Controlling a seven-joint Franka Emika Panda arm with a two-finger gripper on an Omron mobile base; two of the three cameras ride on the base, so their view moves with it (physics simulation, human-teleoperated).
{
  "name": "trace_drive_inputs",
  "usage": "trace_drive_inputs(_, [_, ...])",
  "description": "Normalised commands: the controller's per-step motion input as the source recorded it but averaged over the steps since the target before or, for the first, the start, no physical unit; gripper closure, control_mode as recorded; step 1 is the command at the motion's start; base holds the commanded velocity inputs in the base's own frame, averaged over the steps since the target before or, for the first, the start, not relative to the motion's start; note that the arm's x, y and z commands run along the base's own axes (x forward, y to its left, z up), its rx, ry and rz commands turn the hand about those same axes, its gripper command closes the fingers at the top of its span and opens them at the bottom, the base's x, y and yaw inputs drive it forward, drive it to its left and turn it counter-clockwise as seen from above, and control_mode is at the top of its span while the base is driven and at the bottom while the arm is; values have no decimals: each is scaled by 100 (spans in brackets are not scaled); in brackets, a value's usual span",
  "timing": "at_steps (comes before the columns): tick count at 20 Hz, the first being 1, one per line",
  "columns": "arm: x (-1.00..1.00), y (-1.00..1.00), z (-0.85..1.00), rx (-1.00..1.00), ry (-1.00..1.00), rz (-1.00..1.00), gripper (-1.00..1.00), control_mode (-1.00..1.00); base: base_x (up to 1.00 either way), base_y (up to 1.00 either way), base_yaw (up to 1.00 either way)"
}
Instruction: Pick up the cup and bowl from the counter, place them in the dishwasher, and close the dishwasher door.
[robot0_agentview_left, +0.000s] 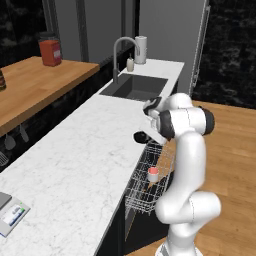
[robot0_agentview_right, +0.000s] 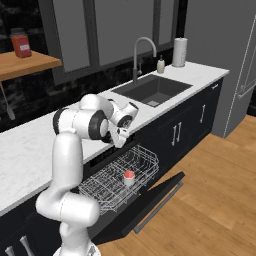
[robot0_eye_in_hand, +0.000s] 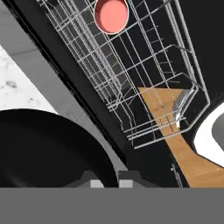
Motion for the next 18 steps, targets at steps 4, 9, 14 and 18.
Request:
trace_drive_inputs(4, [-100,-100,-5,0,0,-4,100,-100,0,0,0])
trace_drive_inputs(9, [-100,-80,-32,0,0,-4,100,-100,0,0,0])
trace_drive_inputs(14, [-63,-14,-64,4,0,-5,100,-100,0,0,0])
trace_drive_inputs(18, [-25,17,-71,8,-8,-4,100,-100,0,0,0])
